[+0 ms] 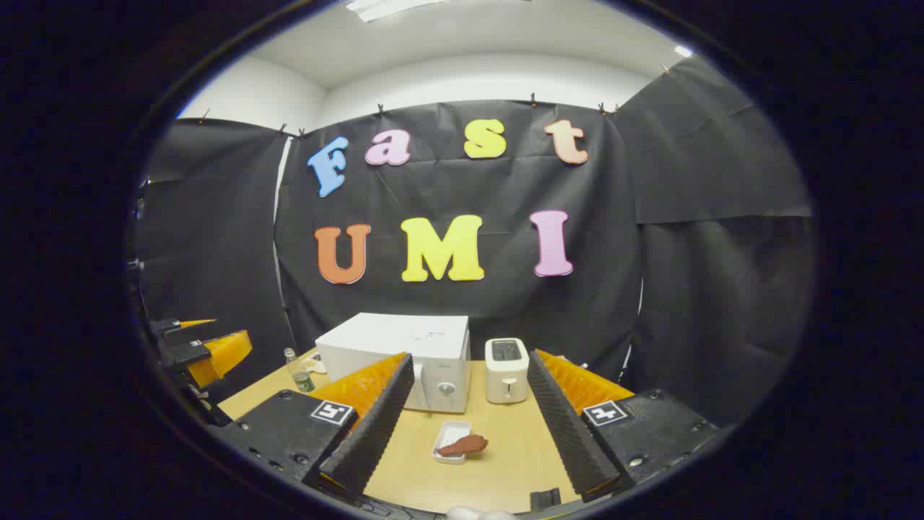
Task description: Open the microwave oven with the left hand, put the food in, and close the microwave oven.
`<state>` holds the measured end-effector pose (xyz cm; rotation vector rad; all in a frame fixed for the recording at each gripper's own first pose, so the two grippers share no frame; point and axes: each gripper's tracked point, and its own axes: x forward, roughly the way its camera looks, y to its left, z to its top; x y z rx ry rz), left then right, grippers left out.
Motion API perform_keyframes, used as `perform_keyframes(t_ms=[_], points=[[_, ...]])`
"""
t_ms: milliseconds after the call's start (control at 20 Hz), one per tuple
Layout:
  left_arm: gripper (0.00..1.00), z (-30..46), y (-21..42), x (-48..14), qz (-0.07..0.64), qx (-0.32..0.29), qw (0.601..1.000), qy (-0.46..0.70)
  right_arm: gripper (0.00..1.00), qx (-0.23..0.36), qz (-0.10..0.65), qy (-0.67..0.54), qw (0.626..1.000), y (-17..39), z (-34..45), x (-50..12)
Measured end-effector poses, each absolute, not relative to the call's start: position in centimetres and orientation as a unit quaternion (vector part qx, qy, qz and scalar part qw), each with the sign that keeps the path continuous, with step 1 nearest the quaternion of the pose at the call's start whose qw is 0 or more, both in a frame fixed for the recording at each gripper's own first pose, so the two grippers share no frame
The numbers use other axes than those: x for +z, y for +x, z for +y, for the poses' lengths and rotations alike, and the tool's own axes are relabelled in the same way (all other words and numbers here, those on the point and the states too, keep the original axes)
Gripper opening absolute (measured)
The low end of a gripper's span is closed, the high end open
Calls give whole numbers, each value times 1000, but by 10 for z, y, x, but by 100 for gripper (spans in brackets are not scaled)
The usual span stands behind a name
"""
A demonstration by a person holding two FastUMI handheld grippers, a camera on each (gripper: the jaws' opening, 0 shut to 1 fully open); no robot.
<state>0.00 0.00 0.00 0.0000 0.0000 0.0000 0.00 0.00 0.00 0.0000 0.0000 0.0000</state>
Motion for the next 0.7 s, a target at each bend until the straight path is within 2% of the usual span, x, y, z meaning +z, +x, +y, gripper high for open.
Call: perform_keyframes(t_ms=[50, 100, 150, 700], points=[[94, -1, 3, -1, 0, -2, 1000, -1, 100, -1, -1, -2, 1000, 3, 0, 1], [94, -3, 5, -2, -1, -3, 1000, -4, 95, -1, -2, -3, 1000, 6, 1, 3], [94, -4, 8, -2, -2, -4, 1000, -6, 100, -1, -3, -2, 1000, 15, 1, 5], [94, -55, 84, -54, 6, -29, 1000, 2, 100, -18, 3, -1, 1000, 37, -38, 21]])
